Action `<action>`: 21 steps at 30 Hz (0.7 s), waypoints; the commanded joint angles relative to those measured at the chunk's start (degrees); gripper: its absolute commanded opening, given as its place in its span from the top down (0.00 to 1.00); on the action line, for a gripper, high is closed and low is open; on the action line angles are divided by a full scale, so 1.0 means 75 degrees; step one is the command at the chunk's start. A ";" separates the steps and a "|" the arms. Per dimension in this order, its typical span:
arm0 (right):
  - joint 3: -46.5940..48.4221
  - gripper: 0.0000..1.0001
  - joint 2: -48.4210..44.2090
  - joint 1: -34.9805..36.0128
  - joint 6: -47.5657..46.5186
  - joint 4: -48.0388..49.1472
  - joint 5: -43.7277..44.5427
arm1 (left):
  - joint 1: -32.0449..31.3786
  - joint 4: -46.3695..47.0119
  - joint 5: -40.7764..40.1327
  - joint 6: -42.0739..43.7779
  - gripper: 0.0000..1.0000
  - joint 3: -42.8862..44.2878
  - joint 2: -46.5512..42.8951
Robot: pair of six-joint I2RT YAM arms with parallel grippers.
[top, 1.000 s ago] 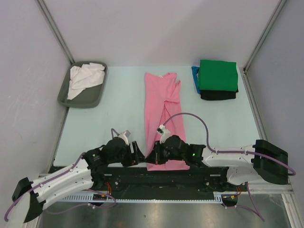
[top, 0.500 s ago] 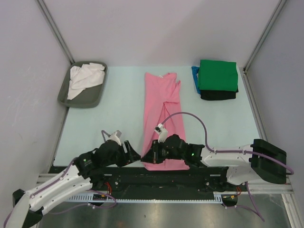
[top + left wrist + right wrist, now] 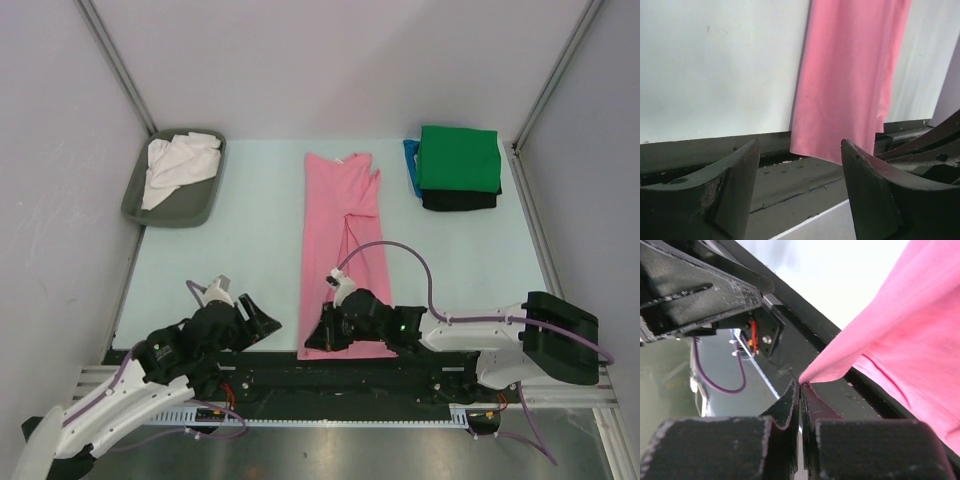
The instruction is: Fold and stack the t-shirts
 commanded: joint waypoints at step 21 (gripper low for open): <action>0.0272 1.00 0.0093 0.0439 -0.0484 -0.2753 0.1048 | -0.0026 0.1165 0.0179 0.0242 0.29 0.0193 0.1406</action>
